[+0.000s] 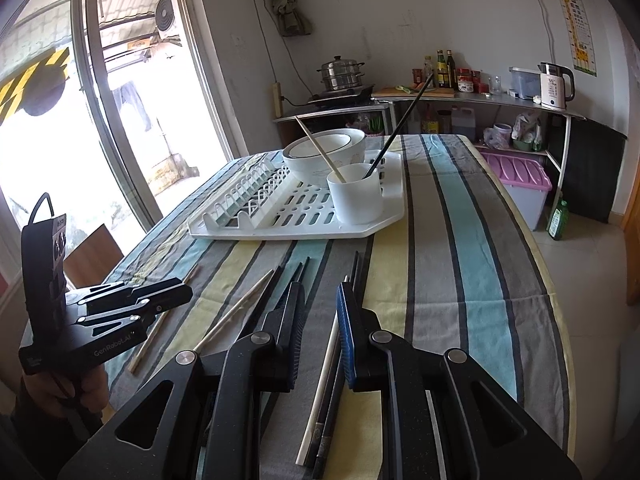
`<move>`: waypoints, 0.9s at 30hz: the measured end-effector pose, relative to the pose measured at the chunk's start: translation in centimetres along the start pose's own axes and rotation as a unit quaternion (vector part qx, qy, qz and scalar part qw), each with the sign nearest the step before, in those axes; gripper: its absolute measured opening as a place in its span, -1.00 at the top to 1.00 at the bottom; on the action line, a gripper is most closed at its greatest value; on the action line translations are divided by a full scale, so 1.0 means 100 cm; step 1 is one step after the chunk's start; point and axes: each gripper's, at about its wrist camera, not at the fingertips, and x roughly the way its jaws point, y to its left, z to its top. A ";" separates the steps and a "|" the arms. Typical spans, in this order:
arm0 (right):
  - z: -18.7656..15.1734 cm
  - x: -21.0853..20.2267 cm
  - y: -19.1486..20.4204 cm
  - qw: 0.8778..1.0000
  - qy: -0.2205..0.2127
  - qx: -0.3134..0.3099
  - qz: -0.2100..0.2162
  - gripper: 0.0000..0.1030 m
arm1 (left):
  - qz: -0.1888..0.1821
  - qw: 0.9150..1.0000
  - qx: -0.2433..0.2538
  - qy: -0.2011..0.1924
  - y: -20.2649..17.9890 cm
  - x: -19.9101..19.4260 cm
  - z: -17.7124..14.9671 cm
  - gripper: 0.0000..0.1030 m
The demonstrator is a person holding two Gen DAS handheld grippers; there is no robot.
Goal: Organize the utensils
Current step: 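Withdraw both tools from the cup toward the remaining chopsticks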
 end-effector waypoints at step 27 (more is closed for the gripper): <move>0.001 0.112 -0.029 0.991 0.129 -0.001 -0.031 0.67 | 0.010 0.996 0.002 0.085 0.005 0.069 0.004 0.63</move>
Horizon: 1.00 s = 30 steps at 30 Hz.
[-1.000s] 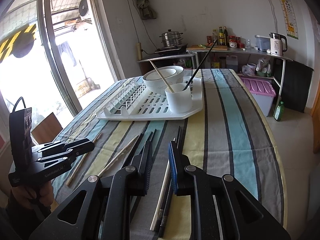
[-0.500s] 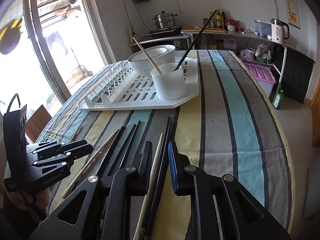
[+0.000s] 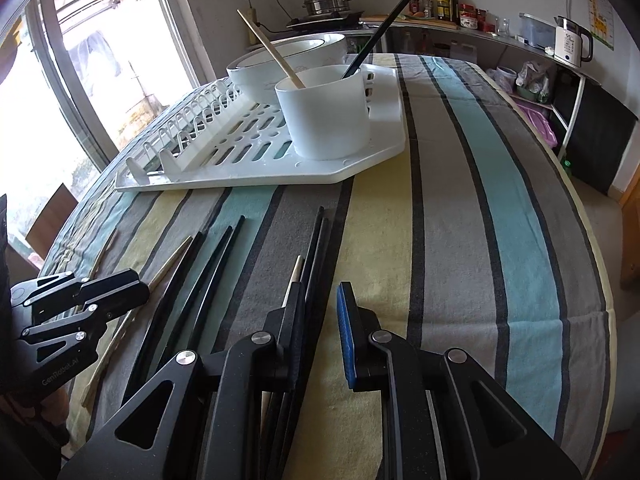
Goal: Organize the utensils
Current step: 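Withdraw both tools from the cup toward the remaining chopsticks, then grasp another wooden chopstick with the left tool while the right tool grasps a black chopstick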
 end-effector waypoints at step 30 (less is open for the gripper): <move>0.037 0.027 0.007 0.998 0.041 -0.030 -0.045 0.89 | 0.015 0.999 0.024 0.040 -0.007 0.027 0.032 0.77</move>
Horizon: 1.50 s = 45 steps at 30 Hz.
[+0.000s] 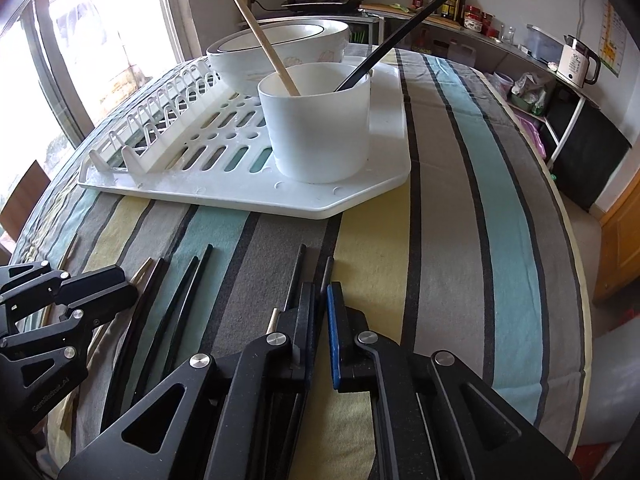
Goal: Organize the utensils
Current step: 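Grasp another wooden chopstick with the left tool while the right tool grasps a black chopstick, then lift both chopsticks upright and carry them over the white cup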
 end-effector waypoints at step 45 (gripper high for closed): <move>0.006 -0.178 -0.011 0.970 -0.234 0.023 0.063 0.92 | -0.043 0.985 -0.026 -0.167 0.017 -0.150 0.022 0.89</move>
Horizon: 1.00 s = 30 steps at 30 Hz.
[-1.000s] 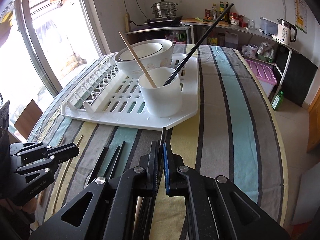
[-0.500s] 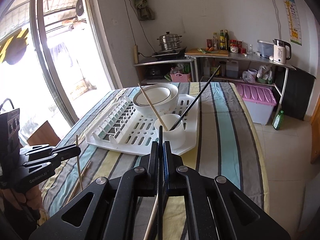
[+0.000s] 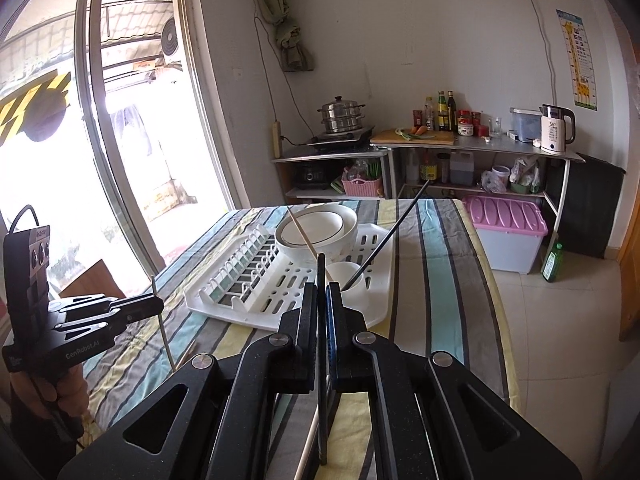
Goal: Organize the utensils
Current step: 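Lift both chopsticks upright and carry them over the white cup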
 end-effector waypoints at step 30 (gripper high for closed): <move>0.055 -0.002 0.001 0.999 -0.041 -0.011 -0.006 0.92 | -0.024 0.999 0.013 -0.022 -0.023 0.038 0.087 0.89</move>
